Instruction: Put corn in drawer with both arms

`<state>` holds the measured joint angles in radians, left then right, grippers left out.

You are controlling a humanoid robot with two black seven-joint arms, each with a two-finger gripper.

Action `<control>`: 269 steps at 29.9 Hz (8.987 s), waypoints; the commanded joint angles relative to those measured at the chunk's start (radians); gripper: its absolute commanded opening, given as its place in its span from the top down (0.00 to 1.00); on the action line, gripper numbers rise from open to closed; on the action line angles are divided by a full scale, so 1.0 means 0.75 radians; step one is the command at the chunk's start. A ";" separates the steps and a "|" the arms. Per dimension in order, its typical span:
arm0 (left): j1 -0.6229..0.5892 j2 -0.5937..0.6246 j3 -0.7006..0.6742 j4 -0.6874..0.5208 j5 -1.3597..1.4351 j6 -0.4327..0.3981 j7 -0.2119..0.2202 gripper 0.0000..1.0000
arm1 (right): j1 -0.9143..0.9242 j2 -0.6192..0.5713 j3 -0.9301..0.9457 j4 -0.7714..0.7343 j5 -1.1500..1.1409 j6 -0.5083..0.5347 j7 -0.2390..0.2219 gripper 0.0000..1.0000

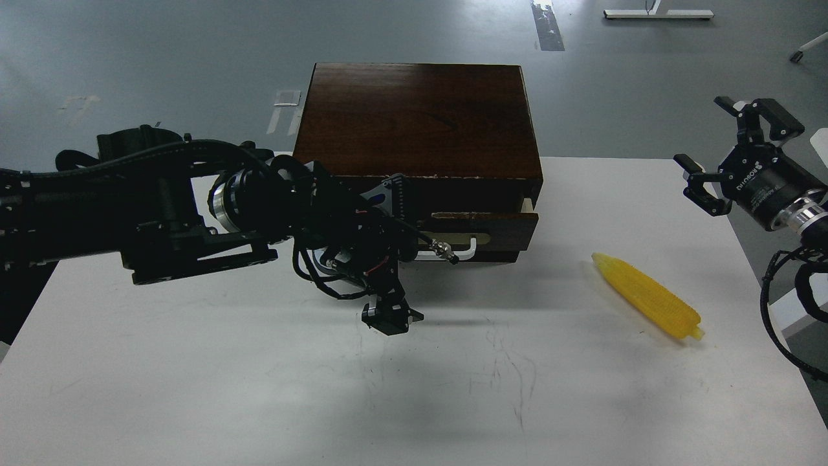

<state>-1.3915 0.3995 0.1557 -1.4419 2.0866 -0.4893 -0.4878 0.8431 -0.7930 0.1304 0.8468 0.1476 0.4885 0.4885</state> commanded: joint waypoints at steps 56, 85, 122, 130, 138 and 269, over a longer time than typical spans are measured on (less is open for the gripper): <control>-0.071 -0.032 0.117 -0.143 0.127 0.001 -0.001 0.02 | -0.030 -0.029 0.000 0.020 0.000 0.000 0.000 0.00; -0.110 -0.030 0.187 -0.143 0.127 0.001 -0.001 0.02 | -0.032 -0.031 0.000 0.018 0.000 0.000 0.000 0.00; -0.198 -0.056 0.181 -0.172 0.127 0.001 -0.001 0.02 | -0.044 -0.023 0.000 0.016 0.000 0.000 0.000 0.00; -0.221 -0.058 0.179 -0.176 0.127 0.001 -0.001 0.02 | -0.044 -0.021 0.000 0.018 0.000 0.000 0.000 0.00; -0.223 -0.026 0.110 -0.182 0.127 0.001 -0.001 0.02 | -0.050 -0.023 0.000 0.016 0.000 0.000 0.000 0.00; 0.914 0.410 -1.056 0.384 -2.469 0.088 0.106 0.02 | 1.295 0.497 -0.642 0.393 -2.136 0.000 0.000 0.95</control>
<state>-0.7055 0.7085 -0.6366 -1.1539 0.2347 -0.4233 -0.4095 1.8135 -0.4835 -0.3199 1.1479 -1.4536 0.4888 0.4886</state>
